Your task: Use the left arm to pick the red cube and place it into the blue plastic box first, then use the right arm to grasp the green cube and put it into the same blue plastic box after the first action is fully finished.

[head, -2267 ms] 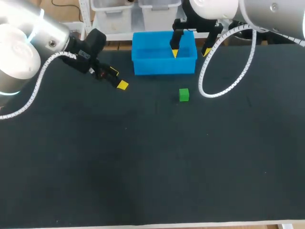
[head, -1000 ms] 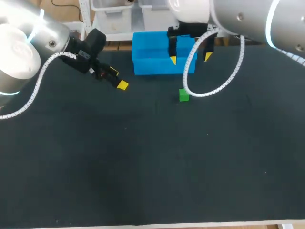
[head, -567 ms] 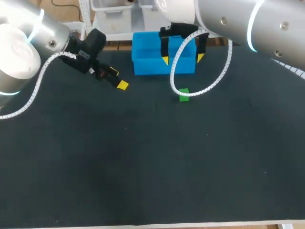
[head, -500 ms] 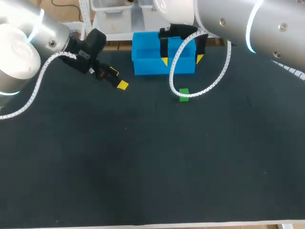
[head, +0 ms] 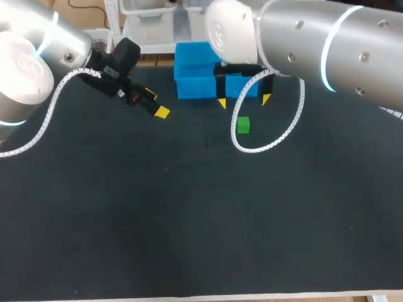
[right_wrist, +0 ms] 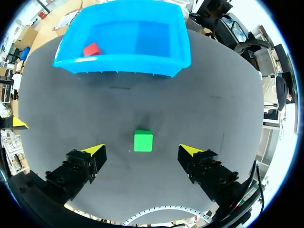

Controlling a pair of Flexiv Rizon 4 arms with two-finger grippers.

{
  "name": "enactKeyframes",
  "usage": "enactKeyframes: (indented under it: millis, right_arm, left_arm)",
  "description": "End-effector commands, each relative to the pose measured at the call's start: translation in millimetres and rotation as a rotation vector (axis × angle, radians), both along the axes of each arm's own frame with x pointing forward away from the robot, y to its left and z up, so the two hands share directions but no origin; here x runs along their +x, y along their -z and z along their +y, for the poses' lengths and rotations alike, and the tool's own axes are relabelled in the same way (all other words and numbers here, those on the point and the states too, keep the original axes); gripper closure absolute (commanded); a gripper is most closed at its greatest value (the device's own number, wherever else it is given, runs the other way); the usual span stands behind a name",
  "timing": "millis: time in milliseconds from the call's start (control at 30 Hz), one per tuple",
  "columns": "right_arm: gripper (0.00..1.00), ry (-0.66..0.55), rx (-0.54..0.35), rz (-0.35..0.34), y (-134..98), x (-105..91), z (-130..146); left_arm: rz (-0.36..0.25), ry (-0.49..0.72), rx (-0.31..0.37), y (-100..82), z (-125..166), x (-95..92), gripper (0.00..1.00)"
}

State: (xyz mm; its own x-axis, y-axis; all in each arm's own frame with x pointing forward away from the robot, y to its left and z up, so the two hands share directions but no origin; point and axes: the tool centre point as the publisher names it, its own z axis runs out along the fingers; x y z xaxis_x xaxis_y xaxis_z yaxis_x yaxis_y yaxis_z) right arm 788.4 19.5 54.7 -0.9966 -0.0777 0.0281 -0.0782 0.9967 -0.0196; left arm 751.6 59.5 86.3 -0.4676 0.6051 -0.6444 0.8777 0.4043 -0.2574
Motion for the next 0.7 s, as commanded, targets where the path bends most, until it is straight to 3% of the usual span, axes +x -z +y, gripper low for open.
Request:
enactKeyframes:
  millis: [33, 700]
  right_arm:
    - [0.0, 0.001, 0.005, -0.018, 12, 1.3, -3]
    - [0.0, 0.017, -0.016, -0.056, 50, 9.5, -2]
  left_arm:
    - [-0.002, 0.003, -0.004, 0.9, 1, 0.6, 0.0]
    - [-0.002, 0.003, -0.004, 0.9, 1, 0.6, 0.0]
